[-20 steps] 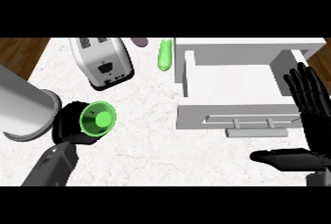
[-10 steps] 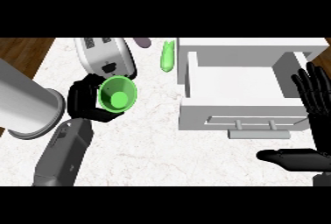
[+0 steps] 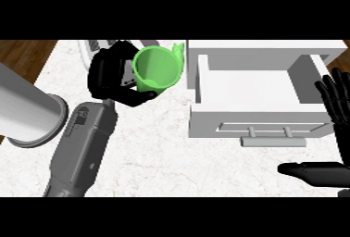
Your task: Pick up the cup, place it into the drawer and close the drawer
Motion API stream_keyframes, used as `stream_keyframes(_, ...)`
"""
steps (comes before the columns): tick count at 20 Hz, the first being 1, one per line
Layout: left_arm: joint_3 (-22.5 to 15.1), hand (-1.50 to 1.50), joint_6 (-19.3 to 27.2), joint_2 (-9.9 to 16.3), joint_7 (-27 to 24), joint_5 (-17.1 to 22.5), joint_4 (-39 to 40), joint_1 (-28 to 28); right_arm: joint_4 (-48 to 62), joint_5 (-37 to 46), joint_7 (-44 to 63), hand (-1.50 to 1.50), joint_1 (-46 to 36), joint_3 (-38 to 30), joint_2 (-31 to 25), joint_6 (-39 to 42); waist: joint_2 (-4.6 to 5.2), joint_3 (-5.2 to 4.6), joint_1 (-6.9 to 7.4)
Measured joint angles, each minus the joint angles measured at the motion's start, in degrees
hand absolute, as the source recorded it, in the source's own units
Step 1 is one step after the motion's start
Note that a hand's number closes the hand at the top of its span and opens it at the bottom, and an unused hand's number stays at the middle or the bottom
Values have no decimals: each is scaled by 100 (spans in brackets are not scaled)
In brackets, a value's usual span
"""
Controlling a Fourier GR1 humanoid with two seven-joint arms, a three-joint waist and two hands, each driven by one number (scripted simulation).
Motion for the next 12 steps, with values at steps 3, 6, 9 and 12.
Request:
stream_keyframes(3,-329,150,468,-76,498,-36,-229,-333,-29,1,-26,-150,33,16,26,16,8,-2,-29)
stream_keyframes(6,-465,150,780,-112,849,-68,-96,-814,17,-37,-68,-150,25,10,54,42,23,-3,-59)
stream_keyframes(9,-843,150,1337,-130,1168,30,7,-1246,126,-89,-125,-150,-38,-55,10,100,30,-2,-87)
stream_keyframes(12,-1133,150,1740,-139,1297,249,355,-1662,227,-60,-130,-150,-145,-57,-8,105,40,-2,-118)
